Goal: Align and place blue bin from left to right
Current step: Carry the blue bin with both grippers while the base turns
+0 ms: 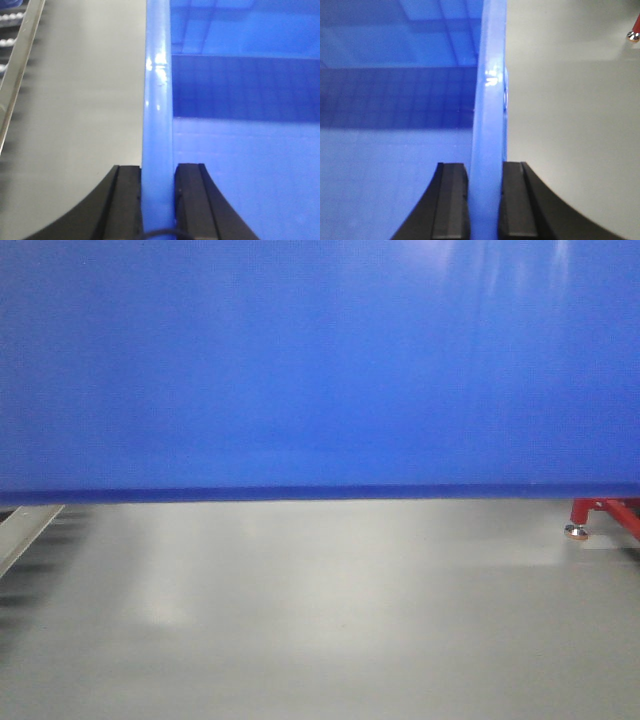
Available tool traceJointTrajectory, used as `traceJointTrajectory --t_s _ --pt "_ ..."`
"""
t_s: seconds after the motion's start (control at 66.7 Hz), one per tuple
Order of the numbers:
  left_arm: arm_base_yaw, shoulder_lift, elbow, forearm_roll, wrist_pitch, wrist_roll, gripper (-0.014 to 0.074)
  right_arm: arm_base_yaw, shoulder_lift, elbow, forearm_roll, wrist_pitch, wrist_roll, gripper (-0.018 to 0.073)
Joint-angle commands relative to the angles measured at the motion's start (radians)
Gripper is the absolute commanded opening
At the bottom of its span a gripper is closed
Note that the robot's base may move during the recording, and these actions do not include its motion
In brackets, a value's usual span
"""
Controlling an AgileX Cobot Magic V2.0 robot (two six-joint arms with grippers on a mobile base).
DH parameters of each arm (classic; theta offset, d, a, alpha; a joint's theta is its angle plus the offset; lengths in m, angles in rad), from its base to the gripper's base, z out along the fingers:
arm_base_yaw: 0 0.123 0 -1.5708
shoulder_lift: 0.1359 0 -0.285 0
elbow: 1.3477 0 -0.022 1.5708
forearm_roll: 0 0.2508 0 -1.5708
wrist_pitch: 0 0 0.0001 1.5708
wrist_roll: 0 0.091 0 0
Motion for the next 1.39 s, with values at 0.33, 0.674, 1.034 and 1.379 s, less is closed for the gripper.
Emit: traceJointTrajectory --t_s 0.33,0.674,1.034,1.379 --pt "-0.011 -0.013 -0.012 0.02 -0.09 -0.004 -0.0111 0.009 -0.013 -0.022 -0.01 -0.111 -0.022 -0.0078" --pt "-0.011 -0.013 -0.012 0.023 -0.09 -0.004 -0.0111 0.009 -0.013 -0.022 -0.012 -0.112 -0.022 -0.0078" --pt "-0.011 -0.013 -0.012 0.023 -0.09 -0.004 -0.0111 0.009 -0.013 -0.022 -0.012 -0.112 -0.022 -0.0078" --pt "-0.011 -0.013 -0.012 0.023 -0.09 -0.004 -0.0111 0.009 -0.011 -0.022 -0.011 -0.12 -0.022 -0.0078"
